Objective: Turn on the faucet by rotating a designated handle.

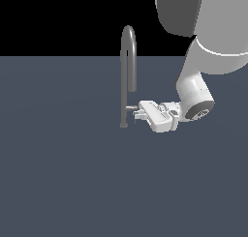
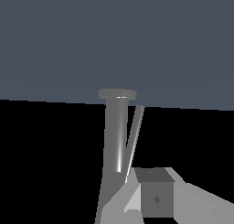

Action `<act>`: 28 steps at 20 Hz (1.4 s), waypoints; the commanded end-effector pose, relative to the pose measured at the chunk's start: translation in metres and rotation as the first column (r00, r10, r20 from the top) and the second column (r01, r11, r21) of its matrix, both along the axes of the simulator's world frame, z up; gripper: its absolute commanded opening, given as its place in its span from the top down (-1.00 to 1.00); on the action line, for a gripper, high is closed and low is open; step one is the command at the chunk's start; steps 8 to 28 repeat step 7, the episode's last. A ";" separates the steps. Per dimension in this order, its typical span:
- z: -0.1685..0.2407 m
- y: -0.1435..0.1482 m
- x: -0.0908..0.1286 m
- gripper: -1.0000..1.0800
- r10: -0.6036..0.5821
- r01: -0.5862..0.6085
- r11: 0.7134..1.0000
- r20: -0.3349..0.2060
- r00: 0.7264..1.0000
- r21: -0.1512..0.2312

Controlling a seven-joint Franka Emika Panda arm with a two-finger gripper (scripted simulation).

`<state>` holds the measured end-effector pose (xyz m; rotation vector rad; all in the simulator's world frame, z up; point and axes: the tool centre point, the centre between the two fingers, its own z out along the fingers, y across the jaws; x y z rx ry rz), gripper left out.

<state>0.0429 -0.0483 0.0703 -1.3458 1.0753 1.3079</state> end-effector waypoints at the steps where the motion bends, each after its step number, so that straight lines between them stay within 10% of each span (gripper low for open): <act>1: -0.028 0.000 -0.001 1.00 -0.022 0.021 1.000 -0.032 0.999 -0.016; 28: -0.040 0.000 0.004 1.00 -0.025 0.024 1.000 -0.042 0.999 -0.019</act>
